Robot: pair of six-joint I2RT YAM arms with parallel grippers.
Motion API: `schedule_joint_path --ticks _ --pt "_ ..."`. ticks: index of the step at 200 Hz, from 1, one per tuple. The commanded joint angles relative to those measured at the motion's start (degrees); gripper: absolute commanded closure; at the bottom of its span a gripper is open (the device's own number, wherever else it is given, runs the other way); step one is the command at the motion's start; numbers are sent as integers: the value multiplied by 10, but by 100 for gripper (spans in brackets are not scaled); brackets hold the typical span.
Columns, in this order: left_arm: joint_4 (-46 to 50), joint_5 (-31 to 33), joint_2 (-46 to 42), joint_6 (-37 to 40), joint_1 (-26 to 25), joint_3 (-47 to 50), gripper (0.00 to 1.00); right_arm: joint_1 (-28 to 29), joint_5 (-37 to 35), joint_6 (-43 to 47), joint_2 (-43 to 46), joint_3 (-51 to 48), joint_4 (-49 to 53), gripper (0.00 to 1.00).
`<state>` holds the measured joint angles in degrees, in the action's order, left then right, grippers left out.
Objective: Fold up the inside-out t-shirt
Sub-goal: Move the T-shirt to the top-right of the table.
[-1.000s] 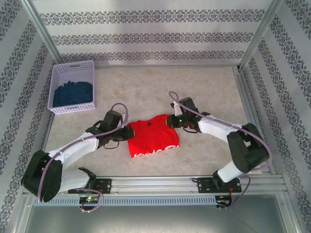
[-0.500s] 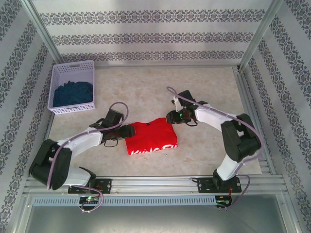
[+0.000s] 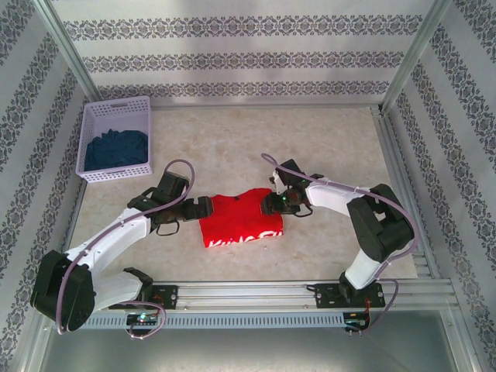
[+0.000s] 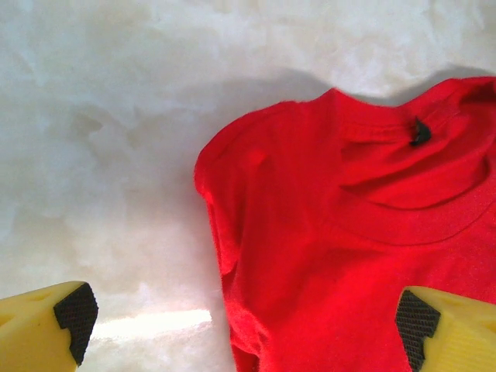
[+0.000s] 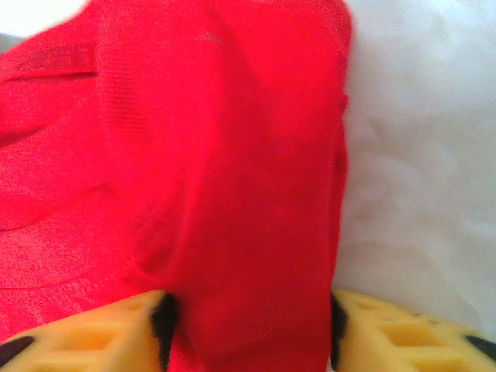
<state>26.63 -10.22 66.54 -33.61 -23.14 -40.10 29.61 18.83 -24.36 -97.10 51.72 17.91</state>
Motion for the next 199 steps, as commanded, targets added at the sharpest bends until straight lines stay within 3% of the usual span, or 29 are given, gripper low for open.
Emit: schedule_joint_path --ticks 1,15,27,78,113,131,148,162,199 --pt "20 9 4 17 5 -21 0 27 13 -24 -34 4 -32 70" --pt "23 16 6 21 9 -31 0 6 -18 -9 -36 32 -7 90" --pt "19 17 8 27 12 -36 0 -36 -40 11 -36 59 18 99" --pt "23 36 33 50 24 -67 0 -241 -126 142 -104 224 161 100" --pt "27 30 59 63 25 -83 0 -333 -259 207 -184 356 218 98" --pt "29 27 77 70 25 -92 0 -356 -324 231 -229 431 237 91" --pt "29 27 96 71 25 -101 0 -368 -389 243 -260 494 244 65" --pt "26 31 109 68 26 -108 0 -368 -410 248 -261 521 230 53" --pt "26 63 114 62 26 -130 0 -348 -395 234 -176 500 214 41"
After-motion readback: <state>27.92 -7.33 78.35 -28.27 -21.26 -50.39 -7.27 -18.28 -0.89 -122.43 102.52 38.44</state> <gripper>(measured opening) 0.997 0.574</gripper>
